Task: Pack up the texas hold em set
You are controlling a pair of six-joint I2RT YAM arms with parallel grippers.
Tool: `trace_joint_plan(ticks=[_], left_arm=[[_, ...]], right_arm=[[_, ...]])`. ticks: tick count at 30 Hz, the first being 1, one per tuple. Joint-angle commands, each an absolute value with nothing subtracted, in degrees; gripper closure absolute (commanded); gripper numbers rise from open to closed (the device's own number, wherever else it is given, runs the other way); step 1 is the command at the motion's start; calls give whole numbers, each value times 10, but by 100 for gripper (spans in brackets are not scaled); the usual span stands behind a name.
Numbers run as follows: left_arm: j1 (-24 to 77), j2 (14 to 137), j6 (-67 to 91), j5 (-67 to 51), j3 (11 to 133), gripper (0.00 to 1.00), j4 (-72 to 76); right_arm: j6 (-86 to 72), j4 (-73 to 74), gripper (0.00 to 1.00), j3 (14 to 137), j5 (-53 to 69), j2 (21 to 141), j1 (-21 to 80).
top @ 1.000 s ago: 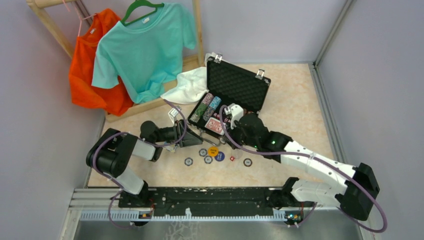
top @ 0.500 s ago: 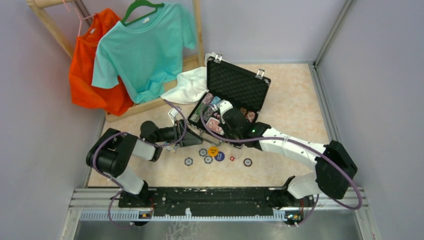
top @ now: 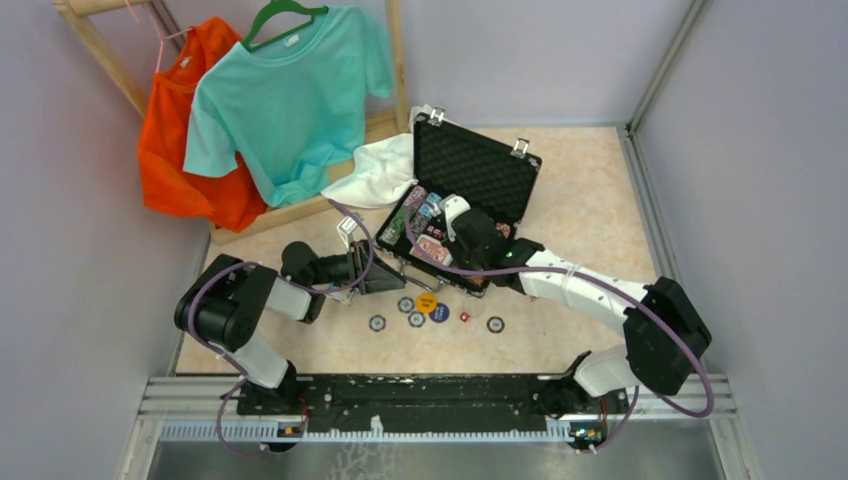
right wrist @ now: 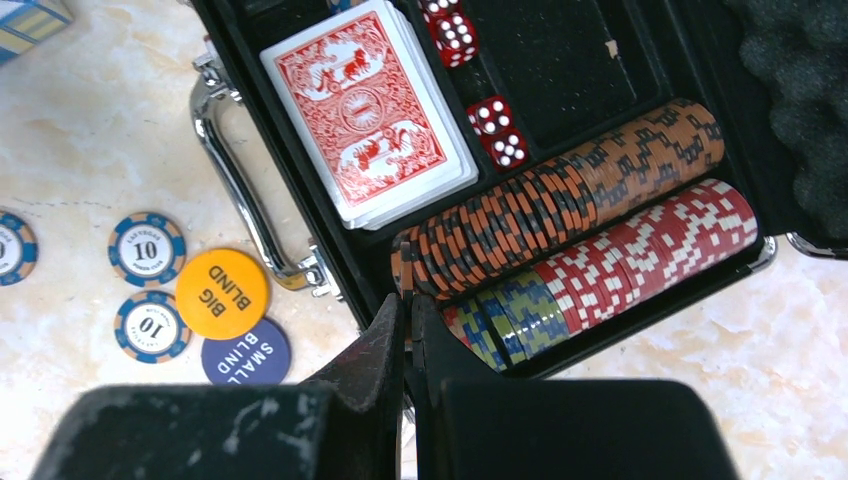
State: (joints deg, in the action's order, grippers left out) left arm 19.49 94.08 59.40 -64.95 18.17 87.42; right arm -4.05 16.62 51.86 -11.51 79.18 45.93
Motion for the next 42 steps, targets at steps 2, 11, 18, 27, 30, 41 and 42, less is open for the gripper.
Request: trace_joint_plan(ticks=[2,11,18,27,30,41,42], left_arm=[[192,947,592,-651,177,51,1026],[192,947,593,-653,176,51,1026],[192,947,592,-655,175,50,1026],[192,947,593,-656,174,51,1026],[191,947,595,-655,175,51,1026],[192,946,595,-657,174,51,1026],[192,945,596,-657,174,51,1026]], right_arm=[[-31,128,100,522,-68,785,459],[-14,132,100,519,-43,797,459],[-10,132,100,520,-42,823,459],[-11,139,100,521,-85,852,459],[-11,142,100,525,-111,864,459],[-11,133,100,529,-160,882,459],[-11,134,100,529,-164,883,459]])
